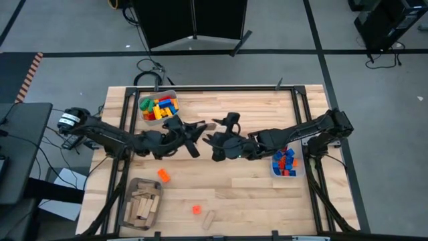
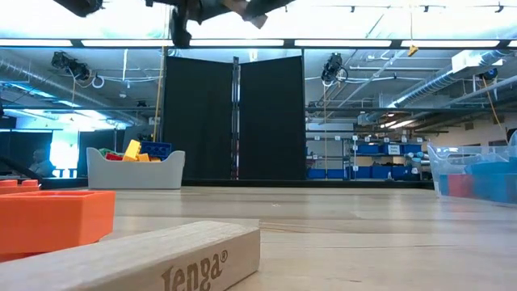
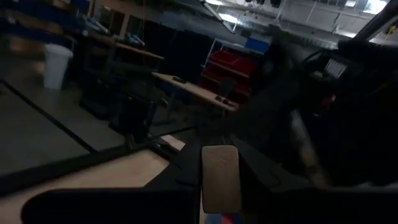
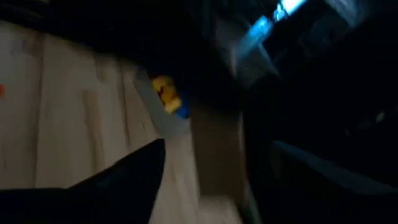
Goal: Sort blocks by size
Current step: Put the brown block into the black bin
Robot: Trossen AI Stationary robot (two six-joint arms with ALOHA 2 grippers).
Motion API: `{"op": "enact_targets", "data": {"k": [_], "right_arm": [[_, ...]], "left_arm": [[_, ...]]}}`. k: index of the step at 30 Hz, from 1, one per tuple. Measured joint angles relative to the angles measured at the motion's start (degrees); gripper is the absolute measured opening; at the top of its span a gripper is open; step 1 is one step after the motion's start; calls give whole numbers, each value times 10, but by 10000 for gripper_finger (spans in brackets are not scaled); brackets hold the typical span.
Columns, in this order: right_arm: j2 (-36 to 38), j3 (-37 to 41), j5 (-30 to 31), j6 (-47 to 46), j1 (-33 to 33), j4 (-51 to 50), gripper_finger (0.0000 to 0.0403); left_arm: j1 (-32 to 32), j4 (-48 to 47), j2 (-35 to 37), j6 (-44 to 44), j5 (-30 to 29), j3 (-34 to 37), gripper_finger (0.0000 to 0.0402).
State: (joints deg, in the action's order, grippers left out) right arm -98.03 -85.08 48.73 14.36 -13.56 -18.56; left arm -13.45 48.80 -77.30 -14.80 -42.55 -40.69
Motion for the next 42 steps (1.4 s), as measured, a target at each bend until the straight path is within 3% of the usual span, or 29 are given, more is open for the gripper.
{"op": "enact_targets", "data": {"k": [4,8,13,19,22,26,31,36,42], "right_arm": [[14,0,4,-93,0,-82,332],[26,0,4,-216,0,-195,332],[27,3,4,-340,5,-327,309],[27,50,5,-398,6,-335,281],[28,72,1,-430,6,-333,271],[28,92,-17,-460,6,-325,262],[28,113,-20,-474,6,-292,255],[28,124,-20,-473,6,-243,252],[28,124,-20,-451,6,-231,255]], "left_arm": [[-1,-66,54,12,-14,0,64],[-5,-191,132,-26,-16,0,64],[-40,-416,224,-153,-17,0,64],[-89,-757,277,-377,-10,-32,64],[-104,-941,271,-480,47,-86,64],[-120,-1103,245,-560,180,-157,64],[-155,-1180,225,-655,329,-207,64],[-210,-1178,214,-795,435,-189,64],[-275,-1114,187,-894,489,-137,64]]}}
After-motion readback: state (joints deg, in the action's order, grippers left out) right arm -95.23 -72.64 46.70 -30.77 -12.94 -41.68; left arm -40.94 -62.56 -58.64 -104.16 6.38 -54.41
